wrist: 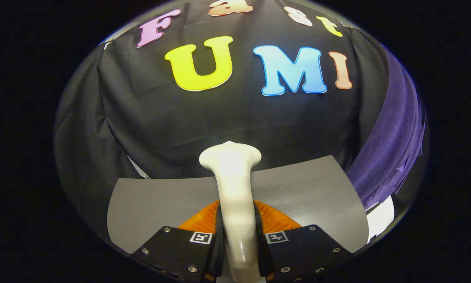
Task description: Iron the clothes twice with a garment steamer, once on the left side and once on the right side.
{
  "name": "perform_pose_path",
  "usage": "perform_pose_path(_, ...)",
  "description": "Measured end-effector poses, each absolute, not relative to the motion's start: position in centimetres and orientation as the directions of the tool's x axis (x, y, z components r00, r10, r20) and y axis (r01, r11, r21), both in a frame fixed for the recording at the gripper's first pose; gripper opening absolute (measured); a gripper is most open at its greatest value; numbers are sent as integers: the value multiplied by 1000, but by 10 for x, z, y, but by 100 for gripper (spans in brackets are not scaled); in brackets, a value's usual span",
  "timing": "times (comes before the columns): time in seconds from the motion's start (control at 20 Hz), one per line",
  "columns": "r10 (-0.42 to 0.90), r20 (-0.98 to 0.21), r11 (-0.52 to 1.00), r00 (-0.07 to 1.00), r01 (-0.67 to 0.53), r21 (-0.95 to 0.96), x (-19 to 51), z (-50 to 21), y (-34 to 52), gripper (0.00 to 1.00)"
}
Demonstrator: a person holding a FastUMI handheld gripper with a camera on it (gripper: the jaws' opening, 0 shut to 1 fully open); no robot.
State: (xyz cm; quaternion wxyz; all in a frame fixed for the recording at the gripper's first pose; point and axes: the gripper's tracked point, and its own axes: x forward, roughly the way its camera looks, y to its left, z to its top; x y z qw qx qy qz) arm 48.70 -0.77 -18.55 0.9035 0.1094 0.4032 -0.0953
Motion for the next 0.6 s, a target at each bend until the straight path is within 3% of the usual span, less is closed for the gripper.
perform_pose_path(0.6,-142,-454,969,879,218,120,373,-59,-41,32)
